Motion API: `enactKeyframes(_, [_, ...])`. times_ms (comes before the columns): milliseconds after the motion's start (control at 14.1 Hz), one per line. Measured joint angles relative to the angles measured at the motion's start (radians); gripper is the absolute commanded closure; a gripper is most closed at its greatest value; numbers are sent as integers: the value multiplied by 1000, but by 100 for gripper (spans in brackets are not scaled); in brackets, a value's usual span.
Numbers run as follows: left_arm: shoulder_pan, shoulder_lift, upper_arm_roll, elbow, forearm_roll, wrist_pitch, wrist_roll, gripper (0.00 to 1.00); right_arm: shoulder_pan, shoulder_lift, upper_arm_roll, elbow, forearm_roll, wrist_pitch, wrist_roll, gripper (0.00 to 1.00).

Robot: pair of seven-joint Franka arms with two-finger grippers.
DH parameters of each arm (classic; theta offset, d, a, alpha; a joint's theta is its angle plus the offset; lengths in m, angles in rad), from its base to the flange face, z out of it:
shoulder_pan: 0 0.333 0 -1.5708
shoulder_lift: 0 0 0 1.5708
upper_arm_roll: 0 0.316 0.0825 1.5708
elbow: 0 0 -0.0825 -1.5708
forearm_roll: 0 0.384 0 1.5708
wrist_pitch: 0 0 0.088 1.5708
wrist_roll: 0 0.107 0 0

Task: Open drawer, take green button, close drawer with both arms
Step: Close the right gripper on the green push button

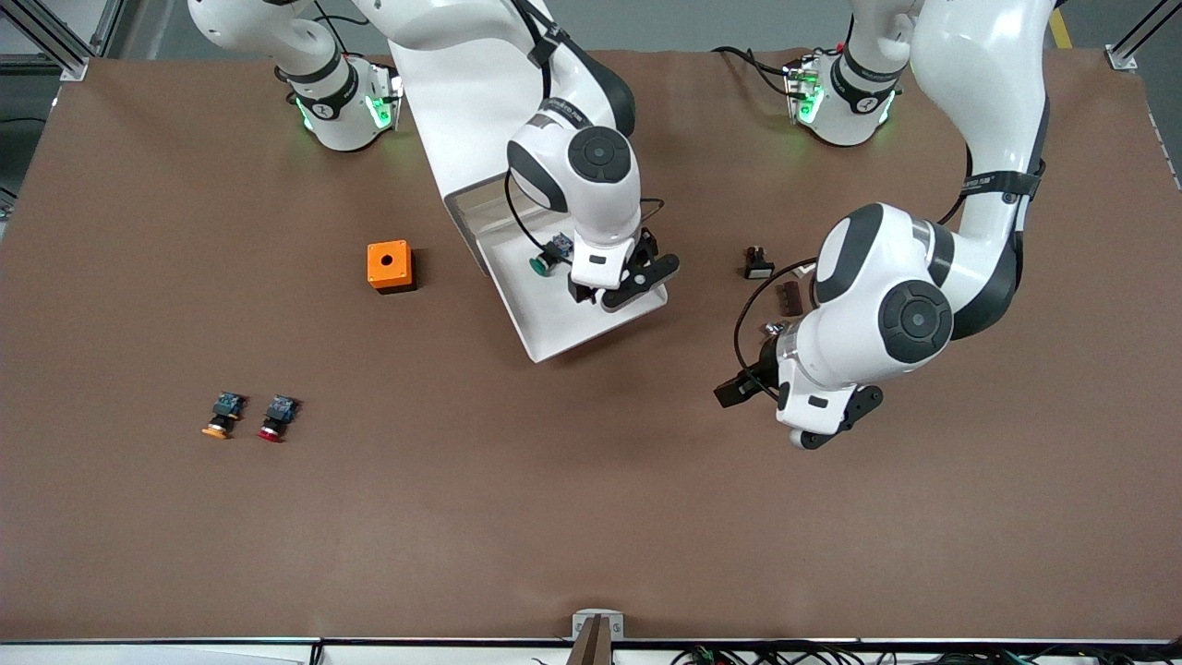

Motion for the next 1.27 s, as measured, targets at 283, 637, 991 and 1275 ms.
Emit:
enactKeyframes(283, [2, 1, 0, 0, 0, 6, 0, 0, 26, 13, 1, -24, 0, 11, -86, 3])
enactKeyframes(637, [3, 5, 0, 0, 0, 12, 0, 0, 15, 0, -9, -75, 0, 10, -242, 3])
enactKeyframes(991, [3, 8, 0, 0, 0, 18, 0, 0, -19, -55, -13, -111, 0, -46, -331, 3])
enactKeyframes(1275, [4, 10, 0, 0, 0, 19, 0, 0, -18, -102, -10, -170, 1, -61, -339, 3])
